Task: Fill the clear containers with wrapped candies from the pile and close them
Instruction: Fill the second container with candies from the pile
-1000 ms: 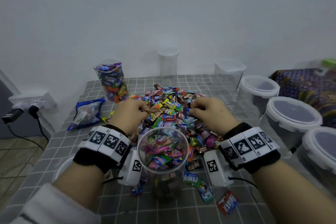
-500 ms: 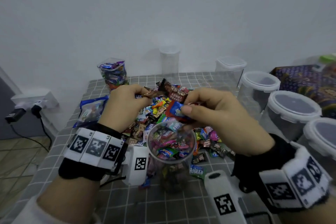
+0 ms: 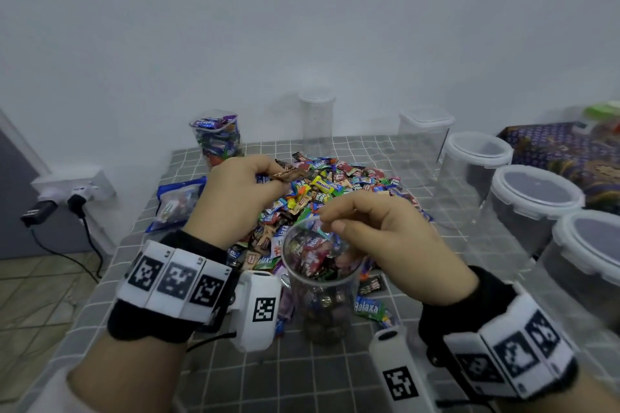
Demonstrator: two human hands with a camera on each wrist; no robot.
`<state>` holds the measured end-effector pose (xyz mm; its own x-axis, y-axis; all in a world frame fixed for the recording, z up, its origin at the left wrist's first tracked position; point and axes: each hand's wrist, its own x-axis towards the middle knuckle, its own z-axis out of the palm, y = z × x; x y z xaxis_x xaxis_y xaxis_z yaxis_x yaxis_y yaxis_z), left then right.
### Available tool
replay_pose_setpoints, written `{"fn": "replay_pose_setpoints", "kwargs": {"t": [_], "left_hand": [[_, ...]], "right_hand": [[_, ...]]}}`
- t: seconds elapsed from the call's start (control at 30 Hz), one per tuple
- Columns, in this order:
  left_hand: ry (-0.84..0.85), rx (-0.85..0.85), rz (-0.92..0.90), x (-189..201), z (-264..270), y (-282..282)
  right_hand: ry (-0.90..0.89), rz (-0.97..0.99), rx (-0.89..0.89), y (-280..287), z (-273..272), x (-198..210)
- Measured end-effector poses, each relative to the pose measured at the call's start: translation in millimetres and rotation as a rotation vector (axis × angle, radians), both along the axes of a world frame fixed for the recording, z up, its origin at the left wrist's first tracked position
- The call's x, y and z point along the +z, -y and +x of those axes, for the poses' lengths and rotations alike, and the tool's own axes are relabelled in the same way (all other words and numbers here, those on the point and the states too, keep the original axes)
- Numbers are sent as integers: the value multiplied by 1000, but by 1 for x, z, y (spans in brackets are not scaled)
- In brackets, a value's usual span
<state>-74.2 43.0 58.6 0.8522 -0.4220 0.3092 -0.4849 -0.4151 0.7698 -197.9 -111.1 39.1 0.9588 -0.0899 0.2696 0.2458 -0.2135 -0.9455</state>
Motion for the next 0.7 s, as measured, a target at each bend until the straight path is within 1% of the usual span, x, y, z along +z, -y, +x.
{"fn": "replay_pose_setpoints", "kwargs": {"t": [0.07,0.1,0.17,0.2,0.27,0.33,0.4,0.53,0.63,0.7], "left_hand": [[-1,-11,12,1,-4,0],[3,-19,16,2,-7,1],[12,-34,17,3,-11,2],[17,-42,20,4,-14,3],[24,-73,32,5,-20,4],[27,-121,37,6,-26,5],[34,-183,63,7,-34,6],[64,-287,183,6,-48,8],[35,-346,252,2,-50,7],[-2,-374,246,1,-50,6]], "right_hand": [[64,94,-61,-1,-3,-3],[108,109,-115,-2,-4,-6],[149,52,-204,0,-7,-14],[119,11,-206,1,-9,-19],[-2,-30,-113,2,-12,-30],[-104,45,11,1,-13,-37],[-142,60,65,0,-14,-41],[-153,8,17,1,-12,-45],[-152,49,10,0,-10,-47],[-139,71,20,0,-10,-48]]}}
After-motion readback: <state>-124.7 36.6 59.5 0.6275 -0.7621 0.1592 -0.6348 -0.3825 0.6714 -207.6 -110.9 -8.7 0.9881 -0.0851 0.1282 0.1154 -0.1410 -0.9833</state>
